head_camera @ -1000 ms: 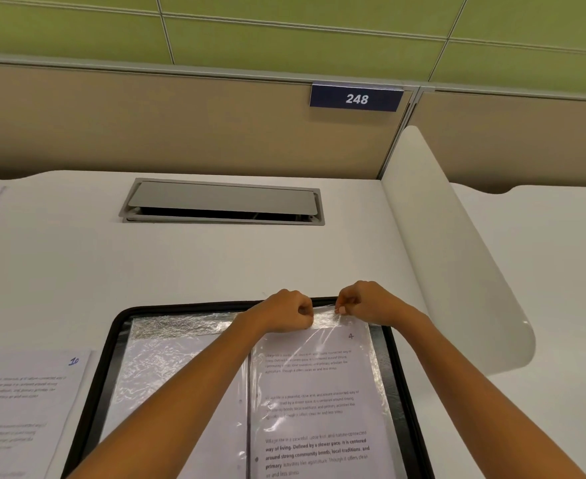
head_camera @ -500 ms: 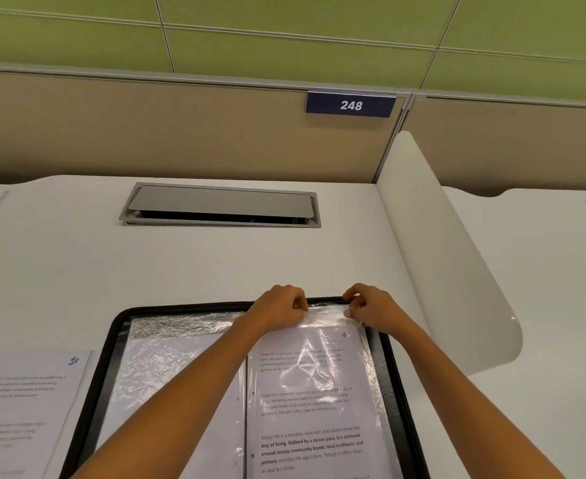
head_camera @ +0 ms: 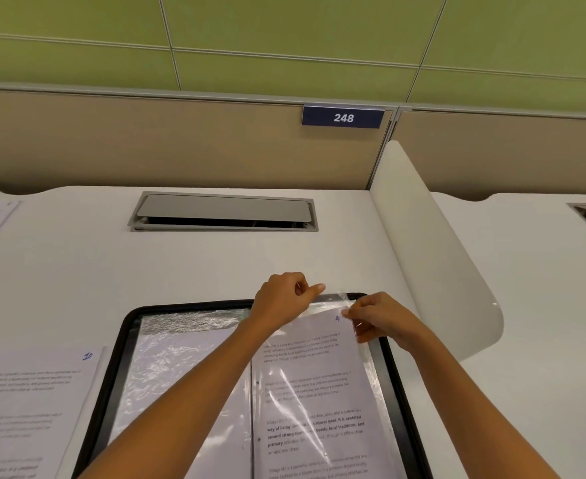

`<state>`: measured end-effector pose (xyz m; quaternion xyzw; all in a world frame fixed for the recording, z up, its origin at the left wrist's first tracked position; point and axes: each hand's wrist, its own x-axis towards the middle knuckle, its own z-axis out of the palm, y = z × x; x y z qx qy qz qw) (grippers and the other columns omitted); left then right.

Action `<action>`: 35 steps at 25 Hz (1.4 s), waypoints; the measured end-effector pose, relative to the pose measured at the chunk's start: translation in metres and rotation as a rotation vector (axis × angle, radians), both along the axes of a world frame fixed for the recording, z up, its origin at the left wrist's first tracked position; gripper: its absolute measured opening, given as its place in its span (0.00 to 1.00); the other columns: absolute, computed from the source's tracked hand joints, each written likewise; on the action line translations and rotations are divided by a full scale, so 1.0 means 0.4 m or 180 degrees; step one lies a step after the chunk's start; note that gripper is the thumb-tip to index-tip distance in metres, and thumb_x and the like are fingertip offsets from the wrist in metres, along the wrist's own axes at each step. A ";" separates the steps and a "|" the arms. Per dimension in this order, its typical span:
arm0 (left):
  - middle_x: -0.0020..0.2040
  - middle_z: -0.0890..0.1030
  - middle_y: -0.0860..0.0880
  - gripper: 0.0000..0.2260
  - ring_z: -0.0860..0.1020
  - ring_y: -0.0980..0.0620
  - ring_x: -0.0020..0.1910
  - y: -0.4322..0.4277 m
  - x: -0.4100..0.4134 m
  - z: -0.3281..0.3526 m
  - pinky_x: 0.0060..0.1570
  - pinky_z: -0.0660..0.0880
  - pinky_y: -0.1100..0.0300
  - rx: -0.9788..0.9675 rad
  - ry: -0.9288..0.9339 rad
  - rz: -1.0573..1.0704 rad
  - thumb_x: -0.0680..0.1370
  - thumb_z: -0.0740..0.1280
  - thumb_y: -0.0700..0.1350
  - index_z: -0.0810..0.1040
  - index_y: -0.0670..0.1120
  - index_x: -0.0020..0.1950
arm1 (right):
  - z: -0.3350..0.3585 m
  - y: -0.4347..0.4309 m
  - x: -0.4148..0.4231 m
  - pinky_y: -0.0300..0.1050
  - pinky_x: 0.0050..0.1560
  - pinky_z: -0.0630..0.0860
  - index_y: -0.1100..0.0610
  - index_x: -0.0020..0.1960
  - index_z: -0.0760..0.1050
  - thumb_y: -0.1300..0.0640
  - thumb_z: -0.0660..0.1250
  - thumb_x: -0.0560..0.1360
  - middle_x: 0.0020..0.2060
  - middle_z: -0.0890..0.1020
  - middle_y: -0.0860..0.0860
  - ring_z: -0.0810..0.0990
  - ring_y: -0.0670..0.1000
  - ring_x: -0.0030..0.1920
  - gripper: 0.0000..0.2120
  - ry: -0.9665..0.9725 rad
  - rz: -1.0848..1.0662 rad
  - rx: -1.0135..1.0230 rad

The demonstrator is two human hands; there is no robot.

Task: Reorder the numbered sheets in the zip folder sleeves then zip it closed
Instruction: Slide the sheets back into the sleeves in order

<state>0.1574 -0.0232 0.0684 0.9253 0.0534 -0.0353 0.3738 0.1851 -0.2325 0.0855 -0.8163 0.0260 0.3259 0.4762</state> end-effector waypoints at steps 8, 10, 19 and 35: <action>0.41 0.83 0.49 0.24 0.84 0.52 0.36 0.120 -0.078 0.168 0.36 0.81 0.60 -0.1007 0.0679 0.0375 0.73 0.66 0.65 0.81 0.43 0.48 | 0.138 0.244 -0.067 0.49 0.46 0.83 0.65 0.52 0.81 0.58 0.67 0.78 0.42 0.85 0.60 0.86 0.58 0.42 0.10 -0.0188 0.0554 0.0585; 0.41 0.83 0.48 0.17 0.84 0.51 0.38 0.194 -0.107 0.180 0.35 0.80 0.61 -0.0982 0.0613 0.0534 0.74 0.70 0.58 0.82 0.43 0.48 | 0.139 0.321 -0.088 0.49 0.47 0.83 0.65 0.53 0.81 0.60 0.68 0.77 0.44 0.85 0.61 0.85 0.59 0.45 0.10 -0.0138 0.0723 0.0841; 0.45 0.83 0.47 0.07 0.80 0.46 0.45 0.475 -0.216 0.051 0.49 0.80 0.50 -0.0549 0.0265 0.1844 0.76 0.70 0.48 0.84 0.45 0.46 | 0.056 0.479 -0.148 0.41 0.44 0.81 0.61 0.52 0.81 0.60 0.66 0.78 0.45 0.85 0.55 0.85 0.53 0.45 0.07 -0.0670 0.0566 0.0720; 0.55 0.81 0.45 0.13 0.79 0.44 0.53 0.541 -0.312 -0.141 0.52 0.76 0.54 0.0255 -0.0130 0.2117 0.77 0.65 0.37 0.79 0.44 0.60 | -0.211 0.505 -0.288 0.55 0.73 0.57 0.47 0.77 0.58 0.45 0.58 0.80 0.78 0.52 0.55 0.49 0.57 0.78 0.26 -0.2202 0.2697 -0.1869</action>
